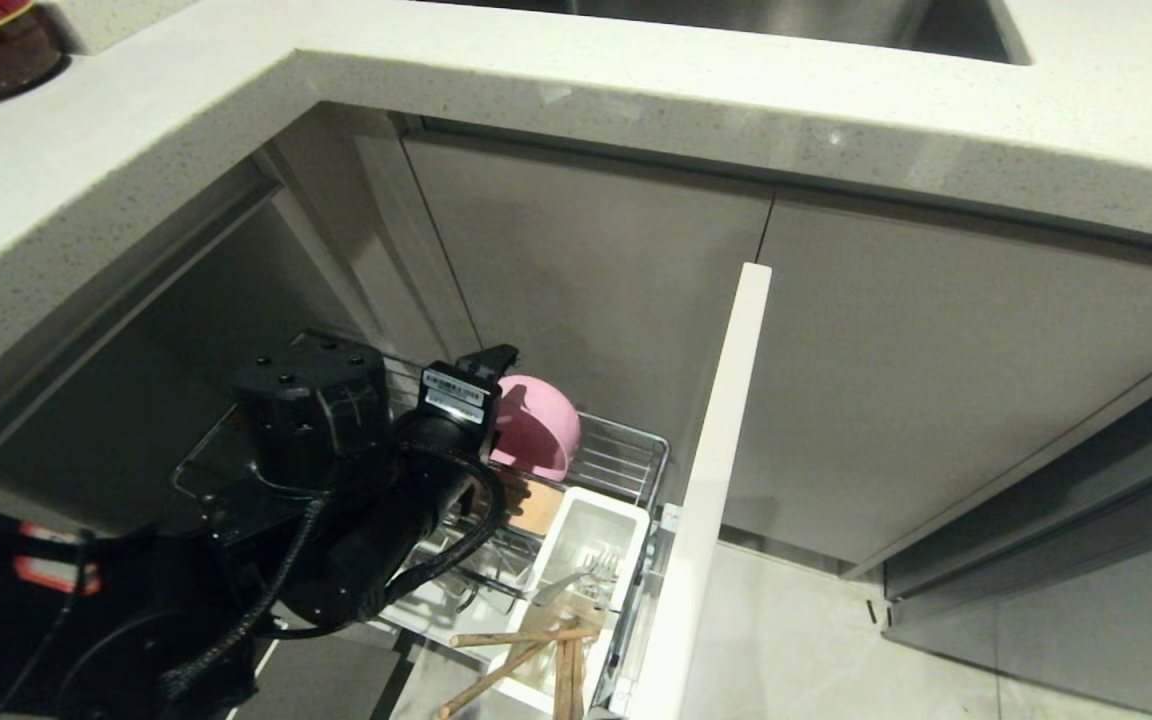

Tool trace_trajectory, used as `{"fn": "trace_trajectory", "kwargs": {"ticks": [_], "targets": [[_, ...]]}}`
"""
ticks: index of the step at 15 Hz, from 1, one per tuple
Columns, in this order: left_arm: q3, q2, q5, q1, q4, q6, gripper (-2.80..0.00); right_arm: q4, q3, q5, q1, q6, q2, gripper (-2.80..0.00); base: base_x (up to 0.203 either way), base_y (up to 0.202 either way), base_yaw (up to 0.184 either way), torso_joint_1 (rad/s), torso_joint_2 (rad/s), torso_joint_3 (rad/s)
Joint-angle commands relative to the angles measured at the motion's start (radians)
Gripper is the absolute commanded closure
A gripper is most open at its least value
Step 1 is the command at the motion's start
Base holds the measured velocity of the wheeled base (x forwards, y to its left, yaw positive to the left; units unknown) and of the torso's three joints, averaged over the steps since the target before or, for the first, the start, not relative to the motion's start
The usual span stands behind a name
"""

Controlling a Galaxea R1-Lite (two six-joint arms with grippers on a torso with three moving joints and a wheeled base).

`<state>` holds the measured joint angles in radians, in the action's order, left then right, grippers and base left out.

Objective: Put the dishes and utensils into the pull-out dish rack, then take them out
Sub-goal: Pick up the bowl and place it in the cupboard, then pick up the plate and place it in the cupboard

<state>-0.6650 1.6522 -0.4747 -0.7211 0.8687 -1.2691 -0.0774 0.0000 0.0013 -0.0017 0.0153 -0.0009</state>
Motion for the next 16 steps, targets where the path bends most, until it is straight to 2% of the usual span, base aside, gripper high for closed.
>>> {"fn": "trace_trajectory", "kwargs": {"ticks": [1, 2, 3, 6, 9, 11, 12, 14, 16], "targets": [[-0.008, -0.168, -0.001, -0.012, -0.214, -0.006, -2.8, -0.001, 0.026, 0.0, 0.0, 0.0, -0.001, 0.0, 0.0, 0.0, 0.0, 0.0, 0.0, 0.0], [-0.014, -0.211, 0.001, -0.018, -0.297, -0.004, -2.8, -0.001, 0.026, 0.0, 0.0, 0.0, -0.001, 0.0, 0.0, 0.0, 0.0, 0.0, 0.0, 0.0], [-0.021, -0.247, -0.001, -0.03, -0.377, -0.001, 0.0, -0.001, 0.026, 0.0, 0.0, 0.0, -0.001, 0.0, 0.0, 0.0, 0.0, 0.0, 0.0, 0.0], [-0.055, -0.326, -0.035, -0.049, -0.475, 0.028, 0.0, -0.001, 0.026, 0.0, 0.0, 0.0, -0.001, 0.0, 0.0, 0.0, 0.0, 0.0, 0.0, 0.0], [-0.111, -0.366, -0.14, -0.105, -0.481, 0.261, 0.0, -0.001, 0.026, 0.0, 0.0, 0.0, -0.001, 0.0, 0.0, 0.0, 0.0, 0.0, 0.0, 0.0], [-0.151, -0.393, -0.188, -0.128, -0.477, 0.452, 0.0, -0.001, 0.026, 0.0, 0.0, 0.0, -0.001, 0.0, 0.0, 0.0, 0.0, 0.0, 0.0, 0.0], [-0.177, -0.402, -0.192, -0.131, -0.475, 0.576, 0.0, -0.001, 0.026, 0.0, 0.0, 0.0, -0.001, 0.0, 0.0, 0.0, 0.0, 0.0, 0.0, 0.0], [-0.238, -0.418, -0.169, -0.127, -0.473, 0.87, 0.0, -0.001, 0.026, 0.0, 0.0, 0.0, -0.001, 0.0, 0.0, 0.0, 0.0, 0.0, 0.0, 0.0], [-0.31, -0.435, -0.105, -0.069, -0.473, 1.177, 0.0, -0.001, 0.026, 0.0, 0.0, 0.0, -0.001, 0.0, 0.0, 0.0, 0.0, 0.0, 0.0, 0.0]]}}
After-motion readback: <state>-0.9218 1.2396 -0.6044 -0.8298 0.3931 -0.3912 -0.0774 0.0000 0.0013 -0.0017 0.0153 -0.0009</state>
